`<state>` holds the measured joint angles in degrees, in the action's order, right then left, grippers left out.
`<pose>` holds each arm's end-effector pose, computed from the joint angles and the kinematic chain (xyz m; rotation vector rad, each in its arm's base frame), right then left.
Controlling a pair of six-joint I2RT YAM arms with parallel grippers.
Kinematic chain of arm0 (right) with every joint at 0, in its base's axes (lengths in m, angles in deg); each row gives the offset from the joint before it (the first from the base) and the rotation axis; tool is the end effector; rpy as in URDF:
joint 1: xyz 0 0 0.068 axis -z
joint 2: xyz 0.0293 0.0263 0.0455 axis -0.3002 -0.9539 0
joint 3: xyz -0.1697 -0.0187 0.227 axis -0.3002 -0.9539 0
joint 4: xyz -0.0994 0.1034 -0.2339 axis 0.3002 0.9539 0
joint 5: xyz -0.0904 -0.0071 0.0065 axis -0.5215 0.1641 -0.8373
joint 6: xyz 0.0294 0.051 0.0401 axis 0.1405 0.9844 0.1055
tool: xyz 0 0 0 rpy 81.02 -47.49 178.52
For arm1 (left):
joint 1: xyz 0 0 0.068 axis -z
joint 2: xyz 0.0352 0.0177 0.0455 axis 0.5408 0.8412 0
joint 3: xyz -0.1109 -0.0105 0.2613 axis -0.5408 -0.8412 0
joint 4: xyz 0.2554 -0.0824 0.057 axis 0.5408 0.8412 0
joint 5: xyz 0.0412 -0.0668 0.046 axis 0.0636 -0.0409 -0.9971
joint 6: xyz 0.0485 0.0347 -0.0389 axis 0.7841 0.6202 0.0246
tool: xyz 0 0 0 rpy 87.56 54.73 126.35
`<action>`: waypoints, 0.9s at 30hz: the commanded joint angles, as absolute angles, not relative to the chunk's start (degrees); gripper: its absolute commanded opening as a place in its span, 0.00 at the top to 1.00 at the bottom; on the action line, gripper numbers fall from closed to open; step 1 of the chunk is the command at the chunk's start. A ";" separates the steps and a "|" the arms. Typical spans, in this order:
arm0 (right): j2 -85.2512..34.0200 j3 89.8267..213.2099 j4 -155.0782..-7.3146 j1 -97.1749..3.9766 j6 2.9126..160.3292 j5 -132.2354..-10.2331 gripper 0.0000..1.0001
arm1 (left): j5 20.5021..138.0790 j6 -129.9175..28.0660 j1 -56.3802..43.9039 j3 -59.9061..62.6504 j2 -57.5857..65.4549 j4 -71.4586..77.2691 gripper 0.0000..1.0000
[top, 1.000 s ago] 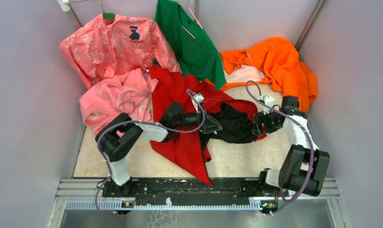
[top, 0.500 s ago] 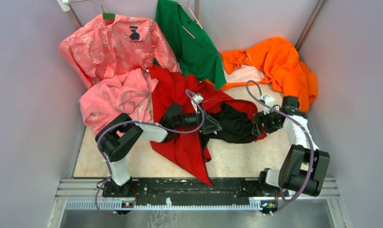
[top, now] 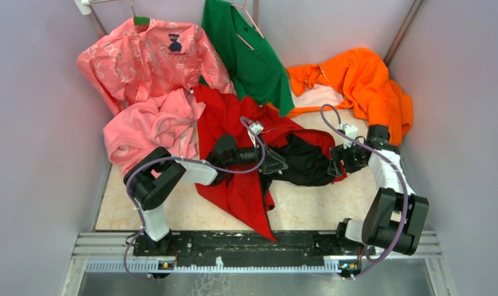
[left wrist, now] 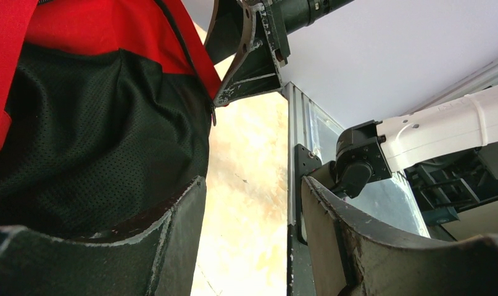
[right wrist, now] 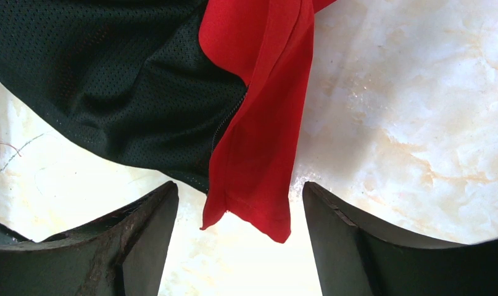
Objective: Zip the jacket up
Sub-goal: Place the jacket at the center of the board.
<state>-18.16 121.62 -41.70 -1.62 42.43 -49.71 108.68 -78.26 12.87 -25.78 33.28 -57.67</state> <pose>0.2444 -0.0397 0.1940 -0.4962 2.5153 0.4046 0.2492 -0.3056 0.1931 0.7007 1.6435 -1.6149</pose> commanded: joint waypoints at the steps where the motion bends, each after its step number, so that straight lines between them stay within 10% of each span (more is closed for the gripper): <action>1: -16.30 121.94 -42.49 -0.53 42.46 -49.15 0.26 | 109.79 -77.76 12.55 -26.49 30.88 -60.46 0.36; 27: 3.87 120.04 -47.02 1.20 39.78 -42.11 0.25 | 99.24 -68.19 13.16 -32.48 3.11 -21.18 0.34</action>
